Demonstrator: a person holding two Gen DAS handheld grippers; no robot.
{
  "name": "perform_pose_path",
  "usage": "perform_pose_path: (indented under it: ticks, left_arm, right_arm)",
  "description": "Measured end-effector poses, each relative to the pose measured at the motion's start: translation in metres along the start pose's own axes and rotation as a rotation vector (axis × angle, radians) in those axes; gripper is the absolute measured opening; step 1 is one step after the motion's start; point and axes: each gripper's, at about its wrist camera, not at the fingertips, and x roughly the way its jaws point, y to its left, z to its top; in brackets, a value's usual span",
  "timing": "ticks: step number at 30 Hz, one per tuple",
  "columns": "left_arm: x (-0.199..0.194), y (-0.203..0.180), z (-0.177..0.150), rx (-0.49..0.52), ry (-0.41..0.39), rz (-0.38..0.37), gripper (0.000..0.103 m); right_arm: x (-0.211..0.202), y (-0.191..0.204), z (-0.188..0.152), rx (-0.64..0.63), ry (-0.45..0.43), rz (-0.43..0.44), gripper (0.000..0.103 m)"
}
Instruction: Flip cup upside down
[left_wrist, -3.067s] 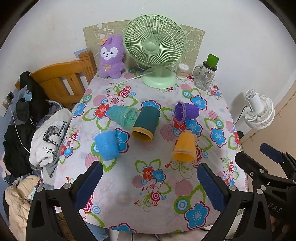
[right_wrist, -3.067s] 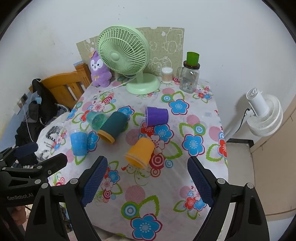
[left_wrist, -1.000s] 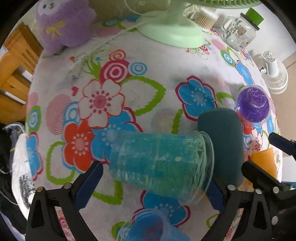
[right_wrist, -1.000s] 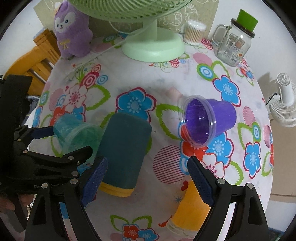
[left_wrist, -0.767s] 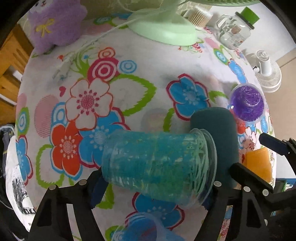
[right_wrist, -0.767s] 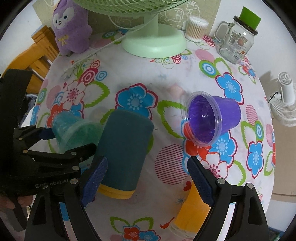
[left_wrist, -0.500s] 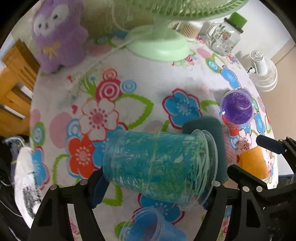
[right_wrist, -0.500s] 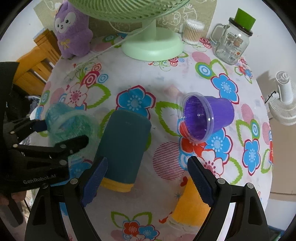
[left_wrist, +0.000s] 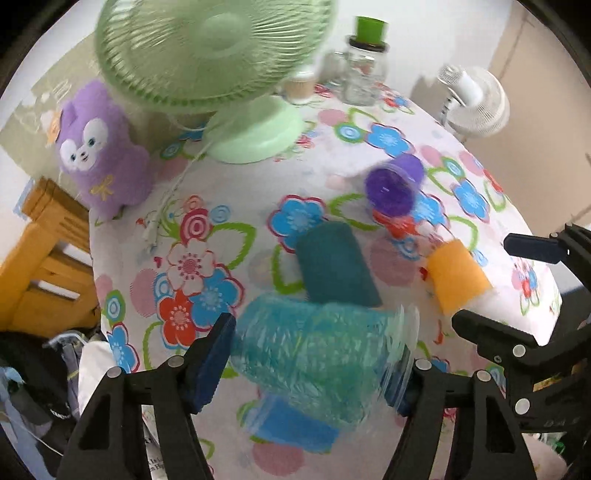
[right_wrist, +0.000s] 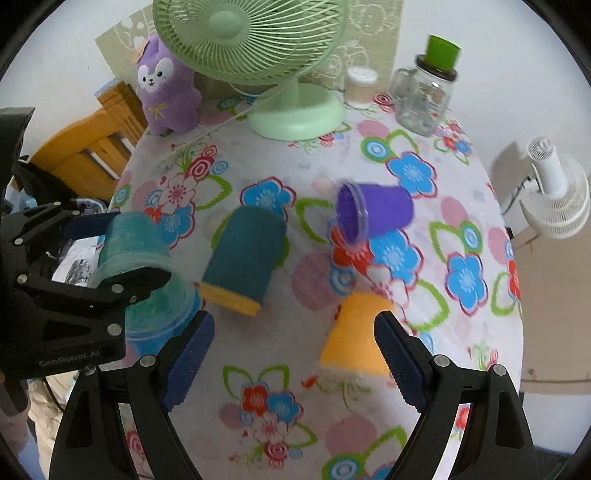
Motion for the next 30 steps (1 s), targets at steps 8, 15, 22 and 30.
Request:
perform_pose_path:
  ticks: [8,15,22,30]
  left_arm:
    - [0.009,-0.055,-0.027,0.12,0.049,-0.046,0.072]
    - [0.037,-0.09,-0.047,0.15,0.103,-0.053,0.072]
    - [0.052,-0.122,-0.06,0.219,0.101,-0.066,0.076]
    - [0.049,-0.133,-0.063,0.188,0.102,-0.055,0.091]
  right_arm:
    - [-0.009,-0.021,-0.052,0.061,0.033,-0.015,0.09]
    - [0.009,-0.041,-0.088,0.103,0.098,-0.043,0.09]
    - [0.024,-0.059,-0.112,0.124,0.141,-0.054,0.09]
    - [0.021,-0.066,-0.113,0.083,0.15,-0.031,0.09]
